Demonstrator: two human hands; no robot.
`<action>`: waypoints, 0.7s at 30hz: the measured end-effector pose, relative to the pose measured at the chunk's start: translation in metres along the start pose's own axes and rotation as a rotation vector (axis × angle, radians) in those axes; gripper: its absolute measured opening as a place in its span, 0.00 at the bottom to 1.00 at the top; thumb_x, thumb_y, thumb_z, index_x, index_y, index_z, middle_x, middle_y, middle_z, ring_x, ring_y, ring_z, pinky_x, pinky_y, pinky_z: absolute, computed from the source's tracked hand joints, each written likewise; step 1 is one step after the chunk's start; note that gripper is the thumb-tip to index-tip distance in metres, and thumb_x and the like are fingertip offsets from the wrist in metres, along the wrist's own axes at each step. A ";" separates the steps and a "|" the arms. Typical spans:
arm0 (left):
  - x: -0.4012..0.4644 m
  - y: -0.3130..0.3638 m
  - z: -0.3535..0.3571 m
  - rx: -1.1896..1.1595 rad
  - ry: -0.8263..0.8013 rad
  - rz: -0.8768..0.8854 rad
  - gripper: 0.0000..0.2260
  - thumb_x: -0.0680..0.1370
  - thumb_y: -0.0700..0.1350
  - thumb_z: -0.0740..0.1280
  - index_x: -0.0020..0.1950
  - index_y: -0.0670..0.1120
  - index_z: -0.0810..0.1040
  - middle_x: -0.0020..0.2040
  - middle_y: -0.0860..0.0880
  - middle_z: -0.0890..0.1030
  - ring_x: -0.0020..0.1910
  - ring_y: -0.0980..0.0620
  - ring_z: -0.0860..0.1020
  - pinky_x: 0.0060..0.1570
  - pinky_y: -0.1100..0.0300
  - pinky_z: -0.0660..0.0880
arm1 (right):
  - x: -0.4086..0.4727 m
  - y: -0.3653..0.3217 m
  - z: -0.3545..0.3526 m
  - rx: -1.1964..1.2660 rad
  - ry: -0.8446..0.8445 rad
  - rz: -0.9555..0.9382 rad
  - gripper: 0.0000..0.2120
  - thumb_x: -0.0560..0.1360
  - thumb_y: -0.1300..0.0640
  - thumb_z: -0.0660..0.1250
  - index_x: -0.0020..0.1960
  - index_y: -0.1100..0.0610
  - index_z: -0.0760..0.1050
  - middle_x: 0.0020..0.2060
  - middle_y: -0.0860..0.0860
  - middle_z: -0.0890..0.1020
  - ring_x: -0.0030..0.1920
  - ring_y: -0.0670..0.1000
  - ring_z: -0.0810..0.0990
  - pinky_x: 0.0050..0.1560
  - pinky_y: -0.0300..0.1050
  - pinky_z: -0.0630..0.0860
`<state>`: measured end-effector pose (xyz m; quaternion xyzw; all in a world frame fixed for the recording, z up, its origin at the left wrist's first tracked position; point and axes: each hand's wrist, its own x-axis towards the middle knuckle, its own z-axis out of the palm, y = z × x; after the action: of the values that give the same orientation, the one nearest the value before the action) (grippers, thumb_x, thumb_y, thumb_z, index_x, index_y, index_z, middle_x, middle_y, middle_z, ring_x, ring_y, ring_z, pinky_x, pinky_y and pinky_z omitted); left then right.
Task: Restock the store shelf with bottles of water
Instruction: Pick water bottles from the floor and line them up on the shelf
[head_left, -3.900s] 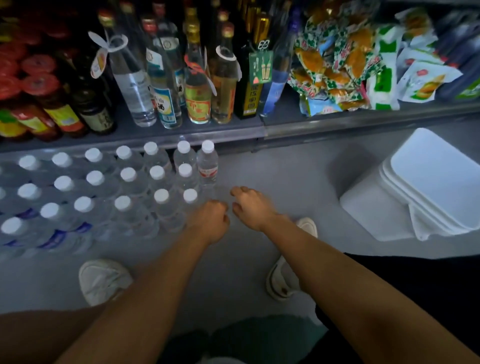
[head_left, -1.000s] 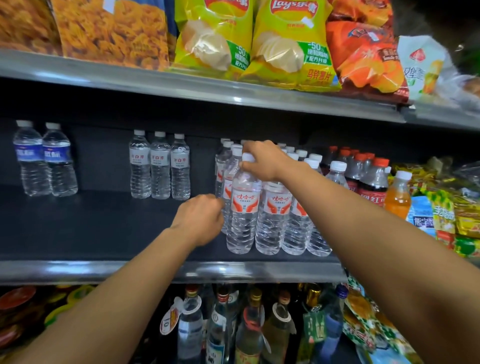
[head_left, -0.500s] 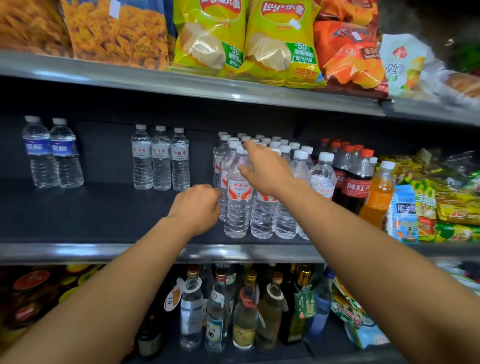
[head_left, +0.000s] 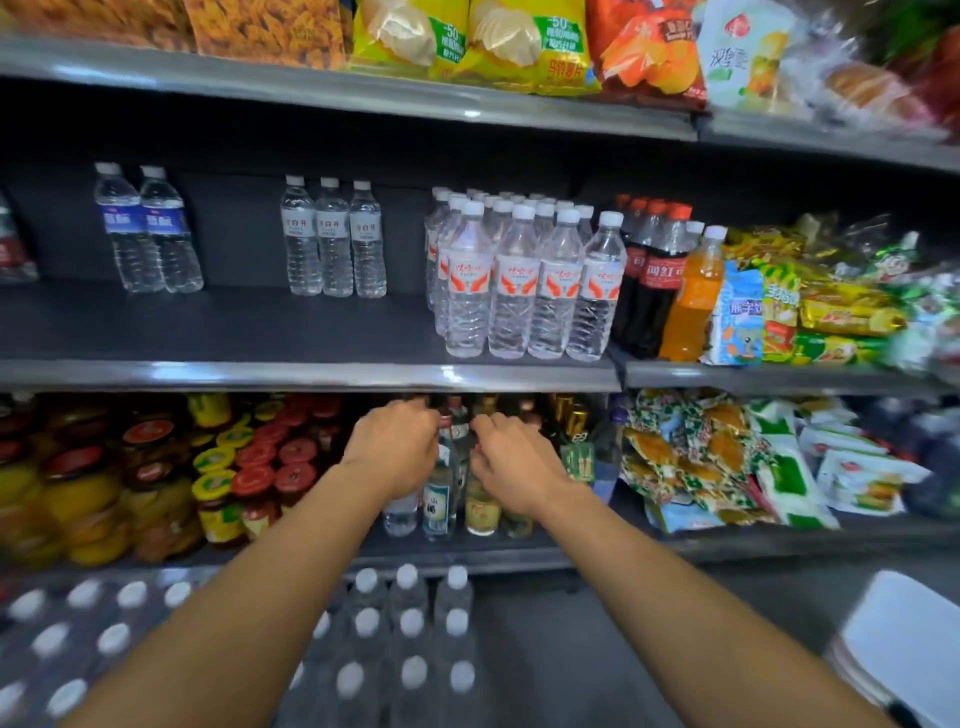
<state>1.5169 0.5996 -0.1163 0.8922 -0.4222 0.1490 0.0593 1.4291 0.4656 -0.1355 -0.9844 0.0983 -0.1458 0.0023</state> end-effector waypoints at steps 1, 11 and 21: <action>-0.016 0.005 0.008 0.003 -0.029 0.005 0.11 0.78 0.44 0.59 0.56 0.45 0.77 0.57 0.45 0.78 0.57 0.43 0.76 0.49 0.53 0.74 | -0.014 -0.005 0.007 0.006 -0.014 0.008 0.14 0.79 0.56 0.57 0.63 0.60 0.68 0.58 0.58 0.76 0.58 0.60 0.74 0.54 0.51 0.71; -0.148 0.052 0.133 -0.156 -0.361 -0.065 0.12 0.76 0.44 0.59 0.56 0.45 0.77 0.57 0.43 0.78 0.56 0.41 0.77 0.51 0.49 0.76 | -0.133 -0.028 0.110 0.147 -0.233 0.116 0.14 0.79 0.57 0.57 0.62 0.61 0.69 0.60 0.59 0.76 0.60 0.61 0.73 0.55 0.51 0.69; -0.226 0.055 0.248 -0.275 -0.700 -0.206 0.12 0.78 0.44 0.59 0.58 0.45 0.77 0.61 0.43 0.77 0.61 0.42 0.75 0.57 0.53 0.72 | -0.200 -0.030 0.230 0.281 -0.517 0.333 0.16 0.79 0.55 0.58 0.64 0.61 0.68 0.61 0.60 0.75 0.60 0.60 0.75 0.57 0.49 0.71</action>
<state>1.3925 0.6735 -0.4238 0.9105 -0.3411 -0.2293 0.0454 1.3139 0.5286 -0.4120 -0.9493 0.2327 0.0989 0.1868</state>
